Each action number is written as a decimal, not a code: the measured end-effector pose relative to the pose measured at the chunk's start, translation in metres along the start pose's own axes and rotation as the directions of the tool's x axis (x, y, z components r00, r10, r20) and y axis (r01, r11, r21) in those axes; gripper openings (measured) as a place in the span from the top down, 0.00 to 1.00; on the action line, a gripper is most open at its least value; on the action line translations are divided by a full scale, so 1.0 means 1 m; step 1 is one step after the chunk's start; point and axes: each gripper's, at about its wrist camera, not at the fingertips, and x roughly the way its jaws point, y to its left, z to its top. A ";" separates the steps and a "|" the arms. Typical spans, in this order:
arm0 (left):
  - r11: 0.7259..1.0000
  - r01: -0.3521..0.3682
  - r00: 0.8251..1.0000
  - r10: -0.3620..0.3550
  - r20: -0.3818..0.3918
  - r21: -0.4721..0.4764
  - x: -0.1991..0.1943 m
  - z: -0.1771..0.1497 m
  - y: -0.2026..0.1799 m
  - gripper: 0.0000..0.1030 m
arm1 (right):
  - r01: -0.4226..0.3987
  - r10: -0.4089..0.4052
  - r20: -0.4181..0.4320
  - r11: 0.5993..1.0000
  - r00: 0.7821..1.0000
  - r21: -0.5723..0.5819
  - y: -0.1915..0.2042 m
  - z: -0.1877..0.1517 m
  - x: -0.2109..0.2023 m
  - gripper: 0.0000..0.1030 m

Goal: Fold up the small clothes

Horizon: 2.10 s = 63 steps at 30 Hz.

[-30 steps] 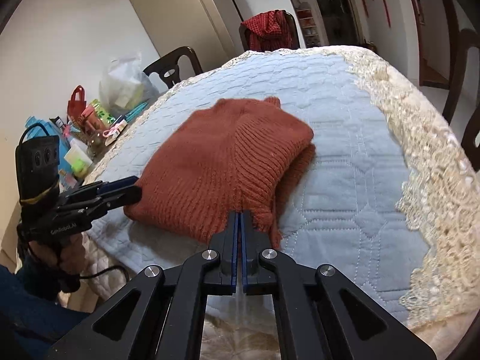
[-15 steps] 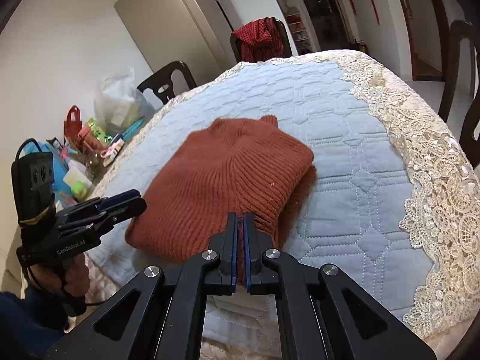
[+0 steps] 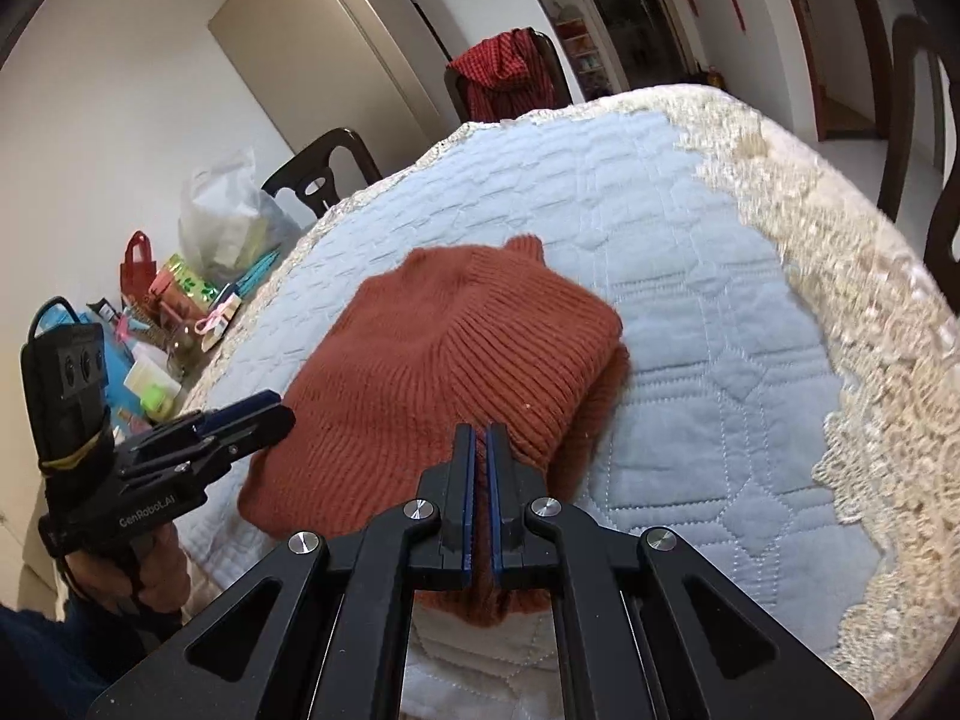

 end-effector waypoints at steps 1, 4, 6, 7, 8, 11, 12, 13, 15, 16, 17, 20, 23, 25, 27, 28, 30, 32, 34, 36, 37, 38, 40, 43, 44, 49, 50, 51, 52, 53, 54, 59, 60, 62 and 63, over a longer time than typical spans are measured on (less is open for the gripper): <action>1.000 0.002 1.000 -0.002 -0.001 -0.005 0.000 0.000 0.001 0.62 | -0.006 0.006 -0.001 1.000 1.000 0.004 -0.002 0.000 0.000 0.97; 1.000 0.004 1.000 -0.004 -0.001 -0.010 0.001 0.000 0.002 0.60 | -0.010 0.010 -0.002 1.000 1.000 0.006 -0.002 0.000 -0.001 0.97; 1.000 0.003 1.000 -0.003 -0.002 -0.010 0.001 0.000 0.002 0.60 | -0.004 0.004 -0.003 1.000 1.000 0.000 0.000 0.001 -0.001 0.97; 1.000 0.004 1.000 -0.004 -0.002 -0.010 0.001 0.000 0.002 0.60 | -0.003 0.003 -0.003 1.000 1.000 0.000 0.000 0.001 -0.001 0.97; 1.000 0.006 1.000 -0.006 -0.003 -0.013 0.001 0.000 0.003 0.60 | -0.003 0.003 -0.004 1.000 1.000 0.002 0.000 0.001 -0.002 0.97; 0.999 0.015 1.000 -0.015 -0.004 -0.033 -0.002 0.001 0.006 0.60 | 0.000 0.000 0.003 1.000 1.000 0.017 -0.002 0.003 -0.007 0.97; 0.999 0.018 1.000 -0.018 -0.001 -0.044 -0.003 0.002 0.008 0.60 | 0.003 -0.004 0.007 1.000 1.000 0.020 -0.002 0.004 -0.008 0.97; 0.998 0.023 1.000 -0.023 0.004 -0.061 -0.005 0.003 0.012 0.58 | 0.006 -0.007 0.011 1.000 1.000 0.027 -0.004 0.005 -0.011 0.97; 0.994 0.037 0.999 -0.035 0.016 -0.104 -0.007 0.004 0.022 0.53 | 0.004 -0.005 0.016 0.999 1.000 0.047 -0.008 0.007 -0.014 0.97; 0.991 0.042 0.999 -0.040 0.018 -0.124 -0.007 0.005 0.027 0.53 | 0.002 -0.004 0.020 0.998 1.000 0.061 -0.011 0.008 -0.017 0.96; 0.988 0.045 0.999 -0.043 0.018 -0.145 -0.007 0.005 0.032 0.53 | 0.007 -0.009 0.024 0.998 1.000 0.068 -0.013 0.009 -0.018 0.93; 0.980 0.065 0.998 -0.063 0.017 -0.187 -0.006 0.005 0.040 0.53 | 0.019 -0.023 0.035 0.996 0.999 0.086 -0.017 0.010 -0.020 0.64; 0.976 0.087 0.996 -0.084 0.021 -0.201 -0.005 0.006 0.042 0.52 | -0.002 -0.003 0.041 0.995 0.999 0.101 -0.018 0.011 -0.021 0.61; 0.971 0.106 0.994 -0.106 0.012 -0.216 0.000 0.005 0.043 0.49 | -0.016 0.012 0.037 0.994 0.999 0.104 -0.017 0.012 -0.018 0.60; 0.960 0.137 0.989 -0.145 -0.013 -0.244 0.008 0.004 0.045 0.49 | -0.028 0.027 0.011 0.992 1.000 0.120 -0.019 0.012 -0.011 0.57; 0.956 0.149 0.987 -0.160 -0.024 -0.254 0.011 0.003 0.046 0.49 | -0.035 0.036 -0.008 0.990 0.999 0.136 -0.022 0.011 -0.006 0.57; 0.952 0.162 0.984 -0.176 -0.033 -0.260 0.014 0.001 0.046 0.48 | -0.040 0.046 -0.032 0.987 0.998 0.157 -0.026 0.009 0.000 0.56; 0.951 0.166 0.983 -0.181 -0.035 -0.259 0.017 0.000 0.045 0.45 | -0.043 0.054 -0.055 0.983 0.997 0.177 -0.031 0.006 0.006 0.53; 0.947 0.177 0.980 -0.194 -0.039 -0.267 0.020 0.000 0.045 0.44 | -0.060 0.071 -0.053 0.979 0.996 0.193 -0.034 0.004 0.007 0.51; 0.943 0.186 0.978 -0.205 -0.042 -0.277 0.023 0.000 0.046 0.42 | -0.067 0.079 -0.054 0.978 0.995 0.196 -0.035 0.004 0.007 0.51; 0.940 0.191 0.977 -0.211 -0.042 -0.282 0.025 0.000 0.046 0.42 | -0.069 0.081 -0.055 0.978 0.995 0.196 -0.035 0.005 0.008 0.51; 0.937 0.198 0.975 -0.219 -0.043 -0.287 0.027 0.001 0.045 0.42 | -0.071 0.083 -0.056 0.978 0.995 0.195 -0.034 0.005 0.008 0.51; 0.933 0.208 0.972 -0.230 -0.041 -0.293 0.029 0.001 0.045 0.42 | -0.075 0.087 -0.054 0.977 0.995 0.200 -0.035 0.006 0.009 0.51; 0.929 0.225 0.968 -0.247 -0.039 -0.295 0.032 0.002 0.043 0.42 | -0.088 0.101 -0.053 0.974 0.993 0.211 -0.035 0.009 0.014 0.51; 0.928 0.228 0.967 -0.251 -0.041 -0.293 0.033 0.002 0.042 0.42 | -0.088 0.100 -0.050 0.974 0.994 0.210 -0.035 0.010 0.015 0.51; 0.940 0.214 0.970 -0.236 -0.052 -0.265 0.031 -0.003 0.034 0.42 | -0.090 0.105 -0.074 0.979 0.992 0.184 -0.031 0.009 0.016 0.51; 0.945 0.208 0.972 -0.229 -0.054 -0.254 0.030 -0.004 0.031 0.42 | -0.089 0.105 -0.080 0.980 0.991 0.179 -0.030 0.008 0.015 0.52; 0.952 0.196 0.975 -0.214 -0.054 -0.236 0.029 -0.006 0.028 0.42 | -0.090 0.106 -0.084 0.980 0.991 0.176 -0.029 0.008 0.015 0.54; 0.960 0.179 0.979 -0.195 -0.054 -0.216 0.028 -0.006 0.024 0.42 | -0.093 0.109 -0.086 0.981 0.990 0.173 -0.028 0.006 0.015 0.55; 0.964 0.168 0.982 -0.183 -0.054 -0.204 0.029 -0.005 0.022 0.42 | -0.095 0.111 -0.085 0.980 0.990 0.173 -0.029 0.007 0.017 0.56; 0.968 0.158 0.983 -0.172 -0.058 -0.195 0.031 -0.004 0.020 0.43 | -0.100 0.116 -0.084 0.979 0.990 0.177 -0.030 0.007 0.019 0.58; 0.976 0.142 0.986 -0.154 -0.062 -0.166 0.032 0.007 0.017 0.54 | -0.104 0.121 -0.087 0.980 0.989 0.171 -0.029 0.011 0.025 0.65; 0.977 0.139 0.987 -0.150 -0.057 -0.159 0.030 0.008 0.016 0.58 | -0.107 0.123 -0.086 0.979 0.989 0.173 -0.028 0.011 0.025 0.68; 0.979 0.140 0.988 -0.148 -0.043 -0.147 0.024 0.011 0.015 0.63 | -0.114 0.129 -0.079 0.978 0.988 0.177 -0.026 0.012 0.021 0.71; 0.979 0.144 0.988 -0.151 -0.034 -0.143 0.021 0.013 0.015 0.64 | -0.118 0.133 -0.073 0.977 0.988 0.179 -0.025 0.012 0.019 0.72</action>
